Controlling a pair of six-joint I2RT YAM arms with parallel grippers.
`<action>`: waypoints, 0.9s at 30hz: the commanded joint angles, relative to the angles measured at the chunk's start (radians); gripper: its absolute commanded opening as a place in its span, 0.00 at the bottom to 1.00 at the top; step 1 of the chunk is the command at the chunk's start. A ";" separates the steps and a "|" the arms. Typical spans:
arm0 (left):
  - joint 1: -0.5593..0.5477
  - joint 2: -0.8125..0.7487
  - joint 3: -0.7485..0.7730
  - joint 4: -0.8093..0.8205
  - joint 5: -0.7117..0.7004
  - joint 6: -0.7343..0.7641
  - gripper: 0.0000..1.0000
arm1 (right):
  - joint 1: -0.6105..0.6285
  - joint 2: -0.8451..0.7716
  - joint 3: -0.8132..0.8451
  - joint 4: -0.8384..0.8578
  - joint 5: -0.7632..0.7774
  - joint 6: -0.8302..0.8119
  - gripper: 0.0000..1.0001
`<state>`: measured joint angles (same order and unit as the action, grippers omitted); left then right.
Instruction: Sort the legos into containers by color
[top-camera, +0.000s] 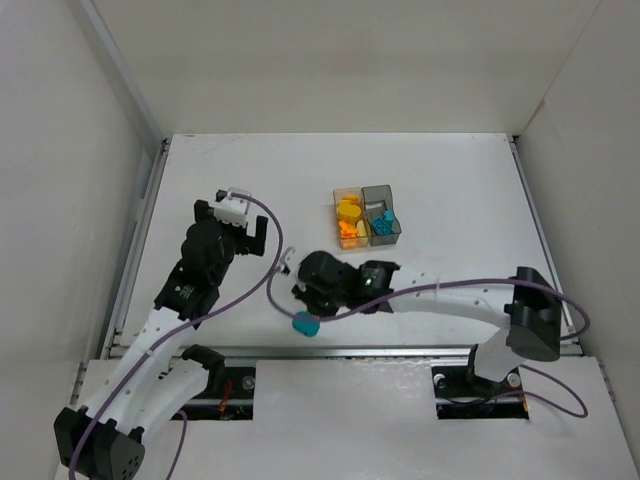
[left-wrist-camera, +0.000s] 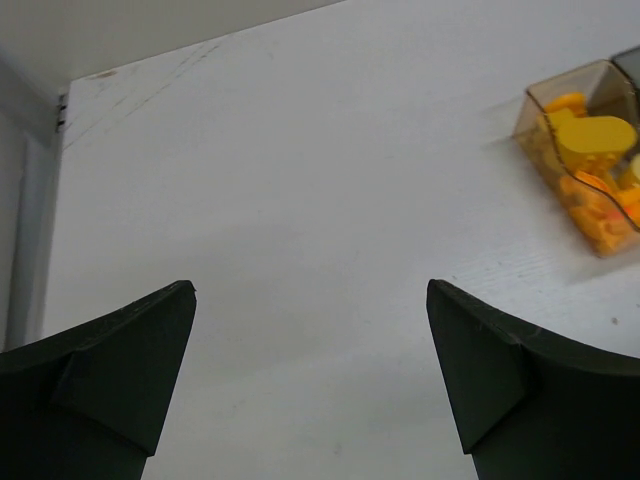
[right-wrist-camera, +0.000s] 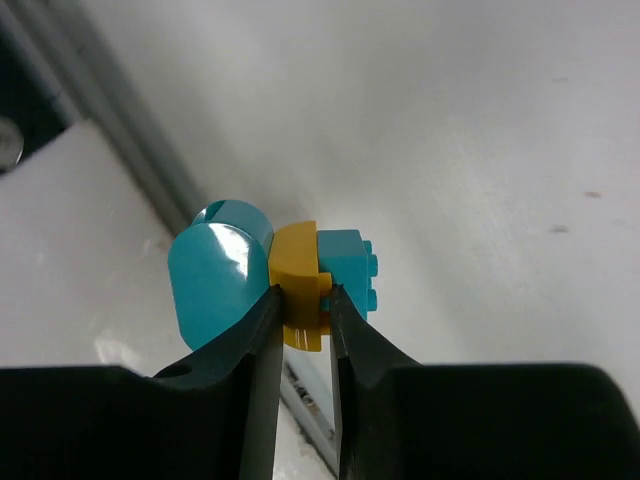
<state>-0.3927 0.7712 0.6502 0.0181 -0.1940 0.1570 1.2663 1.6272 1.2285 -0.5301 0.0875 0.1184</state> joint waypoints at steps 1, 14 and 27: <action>-0.005 -0.026 -0.018 0.026 0.215 0.030 0.99 | -0.119 -0.081 0.040 -0.007 0.093 0.116 0.00; -0.005 0.072 -0.031 -0.013 0.755 0.573 1.00 | -0.243 -0.110 0.081 0.094 0.339 0.372 0.00; -0.005 0.249 0.068 -0.104 1.079 0.673 1.00 | -0.243 -0.110 0.091 0.182 0.328 0.429 0.00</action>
<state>-0.3927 1.0290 0.6720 -0.0811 0.7578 0.7952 1.0267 1.5272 1.2644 -0.4088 0.3985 0.5308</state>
